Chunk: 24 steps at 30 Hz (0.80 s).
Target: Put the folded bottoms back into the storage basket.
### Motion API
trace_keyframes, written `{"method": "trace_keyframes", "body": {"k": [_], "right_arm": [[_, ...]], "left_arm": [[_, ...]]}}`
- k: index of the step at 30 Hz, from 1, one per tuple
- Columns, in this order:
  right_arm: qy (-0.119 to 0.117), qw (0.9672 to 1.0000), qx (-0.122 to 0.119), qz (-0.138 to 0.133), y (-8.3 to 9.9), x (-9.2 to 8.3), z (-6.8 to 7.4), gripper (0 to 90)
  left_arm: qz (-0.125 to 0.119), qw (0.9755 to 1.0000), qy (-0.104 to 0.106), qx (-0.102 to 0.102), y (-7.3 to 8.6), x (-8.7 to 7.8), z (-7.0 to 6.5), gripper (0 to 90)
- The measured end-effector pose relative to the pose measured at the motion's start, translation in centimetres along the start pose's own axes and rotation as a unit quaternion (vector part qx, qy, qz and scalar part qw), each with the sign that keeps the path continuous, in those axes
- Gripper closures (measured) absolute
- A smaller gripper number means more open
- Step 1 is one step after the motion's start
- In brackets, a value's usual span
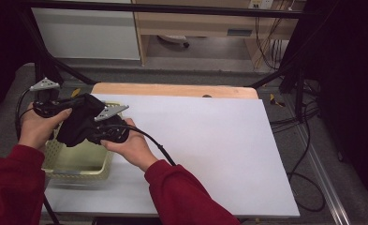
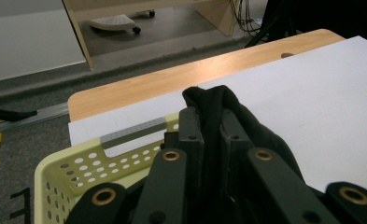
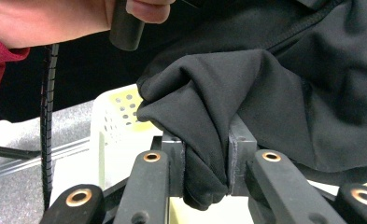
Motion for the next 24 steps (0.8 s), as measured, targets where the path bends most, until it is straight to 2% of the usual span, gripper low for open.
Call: {"method": "trace_keyframes", "body": {"k": [24], "right_arm": [[0.001, 0.9999, -0.010, 0.011, 0.61, 0.88, 0.24, 74.3]], "left_arm": [[0.005, 1.0000, -0.009, 0.000, 0.40, 0.30, 0.35, 82.6]]}}
Point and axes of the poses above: each handheld gripper's, and its own axes: x roughly forward along the jaws, y roughly out of its underside, z roughly to its left, the point moved 2 cm from there along x, roughly forward along the jaws, and after that the axes turned 8 degrees about y, right-handed, at the moved point
